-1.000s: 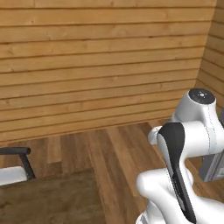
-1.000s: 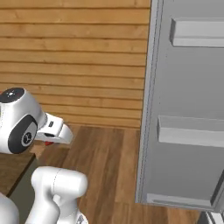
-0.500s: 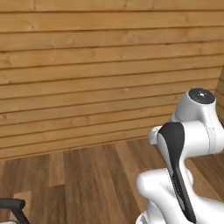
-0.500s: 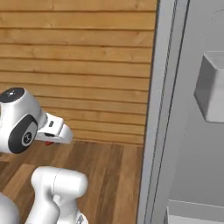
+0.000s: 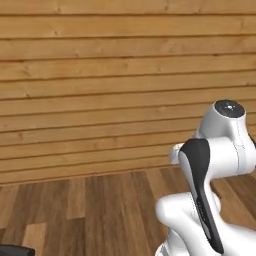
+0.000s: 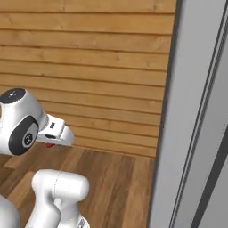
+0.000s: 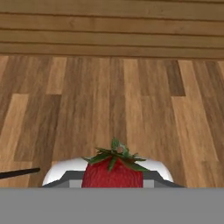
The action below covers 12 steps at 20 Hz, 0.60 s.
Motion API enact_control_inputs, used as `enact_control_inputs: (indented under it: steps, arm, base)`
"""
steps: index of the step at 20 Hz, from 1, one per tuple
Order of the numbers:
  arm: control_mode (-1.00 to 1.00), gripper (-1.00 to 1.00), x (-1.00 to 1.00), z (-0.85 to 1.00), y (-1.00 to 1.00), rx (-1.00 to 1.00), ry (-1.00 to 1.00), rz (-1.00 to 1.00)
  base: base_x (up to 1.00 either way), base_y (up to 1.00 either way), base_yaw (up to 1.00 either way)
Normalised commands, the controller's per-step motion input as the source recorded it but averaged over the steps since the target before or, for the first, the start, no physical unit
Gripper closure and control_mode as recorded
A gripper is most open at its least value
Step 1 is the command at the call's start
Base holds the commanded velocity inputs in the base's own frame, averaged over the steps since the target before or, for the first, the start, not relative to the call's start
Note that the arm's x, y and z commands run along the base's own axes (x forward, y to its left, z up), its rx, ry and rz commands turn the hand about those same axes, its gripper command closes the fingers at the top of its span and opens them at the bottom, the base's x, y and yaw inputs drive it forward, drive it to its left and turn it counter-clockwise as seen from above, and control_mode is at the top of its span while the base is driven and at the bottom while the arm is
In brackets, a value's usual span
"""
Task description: Take the strawberry from the fridge and place it on top of the pancake, located on the dining counter.
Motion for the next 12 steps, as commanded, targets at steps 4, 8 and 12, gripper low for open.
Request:
enact_control_inputs:
  steps: [4, 8, 12]
  arm:
    - [1.00, 1.00, 0.00, 0.00, 0.00, 0.00, 0.00, 0.00]
    - [1.00, 1.00, 0.00, 0.00, 0.00, 0.00, 0.00, 0.00]
    - [1.00, 1.00, 0.00, 0.00, 0.00, 0.00, 0.00, 0.00]
  base:
    - [1.00, 0.34, 0.13]
    - [1.00, 0.10, -0.17]
    - [1.00, -0.32, -0.48]
